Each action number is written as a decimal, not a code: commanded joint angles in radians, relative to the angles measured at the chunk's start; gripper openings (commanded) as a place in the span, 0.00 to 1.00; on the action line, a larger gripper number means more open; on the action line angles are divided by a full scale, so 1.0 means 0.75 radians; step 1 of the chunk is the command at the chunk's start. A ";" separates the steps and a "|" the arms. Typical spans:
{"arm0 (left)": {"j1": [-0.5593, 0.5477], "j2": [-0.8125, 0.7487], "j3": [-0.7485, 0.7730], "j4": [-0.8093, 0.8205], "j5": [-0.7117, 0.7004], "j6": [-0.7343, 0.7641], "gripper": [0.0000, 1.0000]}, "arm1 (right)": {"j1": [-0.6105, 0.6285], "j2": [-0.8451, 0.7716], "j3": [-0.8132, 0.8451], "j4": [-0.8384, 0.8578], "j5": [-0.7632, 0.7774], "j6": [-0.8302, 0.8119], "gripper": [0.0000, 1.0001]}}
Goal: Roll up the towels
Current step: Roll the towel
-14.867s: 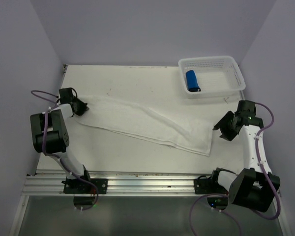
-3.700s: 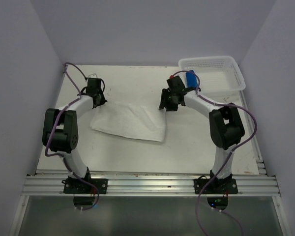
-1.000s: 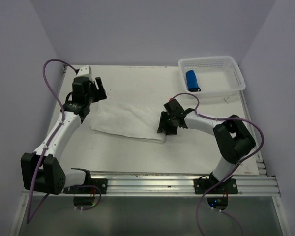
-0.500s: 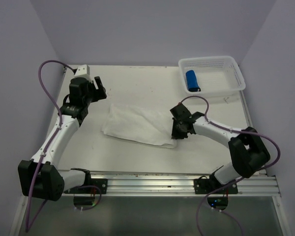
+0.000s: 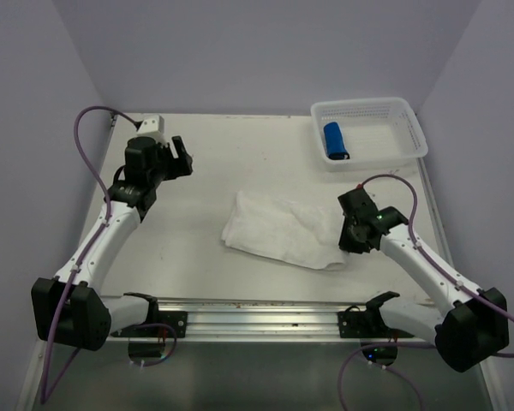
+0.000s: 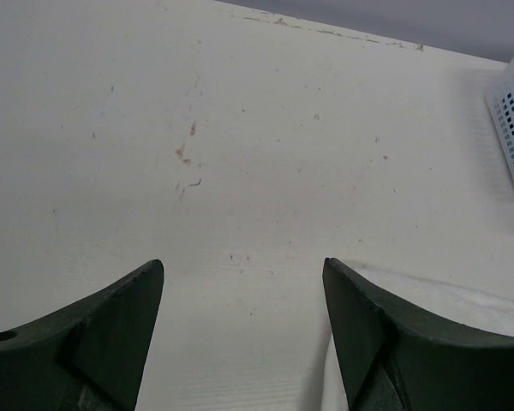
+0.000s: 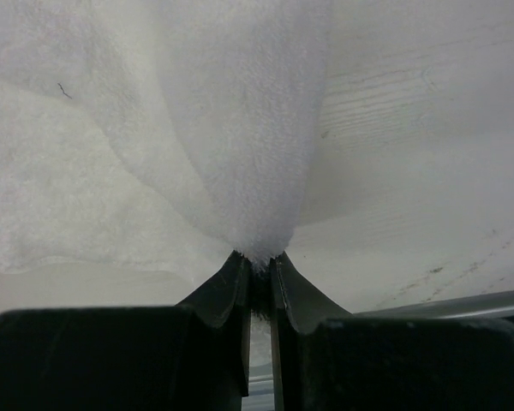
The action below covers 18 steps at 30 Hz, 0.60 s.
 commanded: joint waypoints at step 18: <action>-0.194 0.075 -0.006 0.115 0.329 -0.095 0.78 | 0.037 0.272 0.049 0.126 -0.091 -0.119 0.05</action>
